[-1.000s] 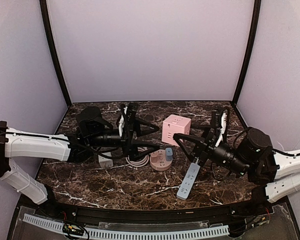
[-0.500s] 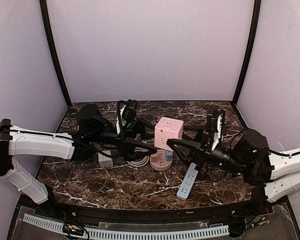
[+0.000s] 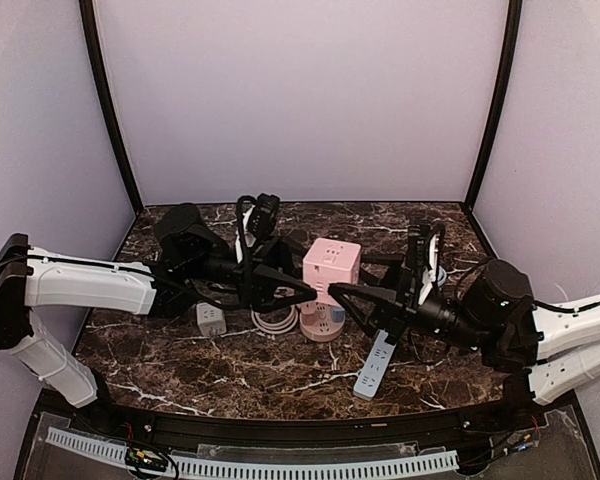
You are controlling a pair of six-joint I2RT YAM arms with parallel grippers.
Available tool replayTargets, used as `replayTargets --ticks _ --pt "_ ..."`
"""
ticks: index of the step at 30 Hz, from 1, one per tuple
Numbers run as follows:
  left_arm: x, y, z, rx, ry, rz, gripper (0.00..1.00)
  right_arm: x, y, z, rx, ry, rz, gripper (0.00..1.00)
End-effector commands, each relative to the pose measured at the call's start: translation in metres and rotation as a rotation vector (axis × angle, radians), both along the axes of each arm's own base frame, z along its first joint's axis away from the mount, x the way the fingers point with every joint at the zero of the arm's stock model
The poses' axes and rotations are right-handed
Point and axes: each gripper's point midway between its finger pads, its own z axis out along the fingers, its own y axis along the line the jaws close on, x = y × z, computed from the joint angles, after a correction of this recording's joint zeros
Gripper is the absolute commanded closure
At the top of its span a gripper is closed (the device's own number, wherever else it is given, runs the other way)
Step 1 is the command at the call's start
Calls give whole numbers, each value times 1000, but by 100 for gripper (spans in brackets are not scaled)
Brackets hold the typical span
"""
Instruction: Insert the plug
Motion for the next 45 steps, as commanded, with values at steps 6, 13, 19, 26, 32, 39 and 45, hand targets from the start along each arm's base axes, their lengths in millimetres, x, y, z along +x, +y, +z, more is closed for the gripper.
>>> replayTargets --ticks 6,13,19,26,32,39,45 --pt "-12 1 4 2 0 -77 95 7 -1 12 21 14 -36 100" --pt "-10 1 0 19 -10 -57 99 15 -8 5 -109 71 -93 41" --pt "-5 -1 -3 46 -20 -26 99 22 -28 13 -181 56 -161 8" --pt "-1 0 -9 78 -21 -31 99 7 -44 26 -217 -30 -100 1" --pt "-5 9 -21 124 -39 -106 99 -16 -33 13 -390 -276 31 1" --pt "-13 21 -31 190 -19 -167 99 -39 -17 13 -559 -689 196 1" --pt "-26 33 -52 253 -28 -228 99 -39 -7 23 -669 -812 329 1"
